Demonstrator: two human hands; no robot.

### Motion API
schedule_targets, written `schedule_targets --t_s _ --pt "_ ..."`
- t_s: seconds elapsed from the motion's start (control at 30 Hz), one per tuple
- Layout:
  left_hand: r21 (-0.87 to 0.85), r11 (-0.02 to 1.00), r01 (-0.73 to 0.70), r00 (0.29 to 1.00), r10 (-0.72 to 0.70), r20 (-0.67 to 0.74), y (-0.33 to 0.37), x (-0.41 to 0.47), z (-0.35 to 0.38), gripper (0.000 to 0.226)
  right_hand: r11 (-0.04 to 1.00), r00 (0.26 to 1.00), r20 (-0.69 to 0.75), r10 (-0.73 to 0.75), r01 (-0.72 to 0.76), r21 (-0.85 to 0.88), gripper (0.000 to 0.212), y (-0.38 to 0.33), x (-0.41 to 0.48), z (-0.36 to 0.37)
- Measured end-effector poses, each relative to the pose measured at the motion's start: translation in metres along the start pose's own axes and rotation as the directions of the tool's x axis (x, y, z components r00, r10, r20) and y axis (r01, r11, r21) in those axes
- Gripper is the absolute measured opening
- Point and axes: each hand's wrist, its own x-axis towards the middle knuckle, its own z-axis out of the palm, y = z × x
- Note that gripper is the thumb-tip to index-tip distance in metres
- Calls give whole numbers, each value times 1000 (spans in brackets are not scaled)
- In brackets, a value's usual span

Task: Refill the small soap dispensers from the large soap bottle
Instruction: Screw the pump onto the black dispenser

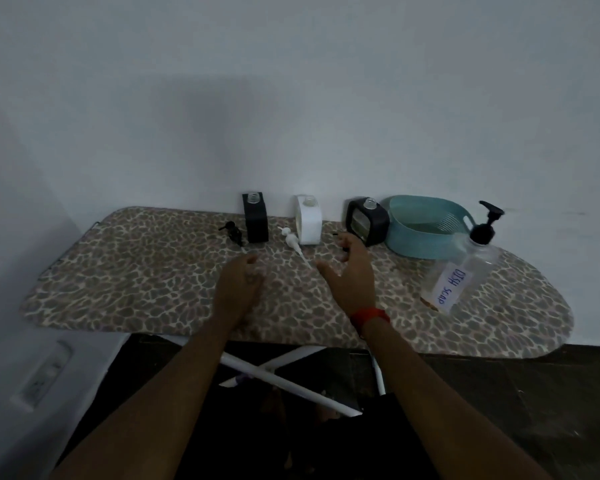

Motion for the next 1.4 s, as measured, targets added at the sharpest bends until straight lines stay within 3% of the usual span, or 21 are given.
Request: schedule_targets --t_s 0.13,0.23,0.4,0.63,0.8,0.93,1.1,1.2,1.3,1.4 --pt "-7 991 137 988 -137 -69 -37 17 -27 46 999 982 183 -37 40 -10 78 -23 45 61" --pt "11 993 119 992 -119 -35 -43 19 -20 53 994 953 302 -21 51 -93 94 -41 80 112" --pt "-17 994 105 994 -105 -33 -51 19 -16 58 993 968 246 56 -28 -118 86 -61 117 174" --pt "-42 998 45 997 -47 -59 -50 21 -19 59 993 988 151 1 18 -120 48 -53 125 173" --pt "-417 893 173 970 -227 -85 -49 25 -32 56 993 973 198 -117 117 10 49 -58 118 123" --pt "-600 765 235 965 -257 49 -55 26 -46 75 987 927 341 -157 133 94 57 -59 102 91" --pt "-587 767 259 962 -150 228 -63 26 -65 75 976 790 574 -217 179 122 61 -51 66 82" --pt "-550 787 279 940 -106 325 -64 25 -75 62 982 744 641 -188 132 134 62 -43 49 84" --pt "-485 837 255 932 -80 353 -63 24 -77 54 981 733 656 -181 85 175 60 -41 47 85" --pt "-450 866 219 937 -59 343 -63 26 -76 49 977 671 721 -174 25 212 57 -44 54 83"
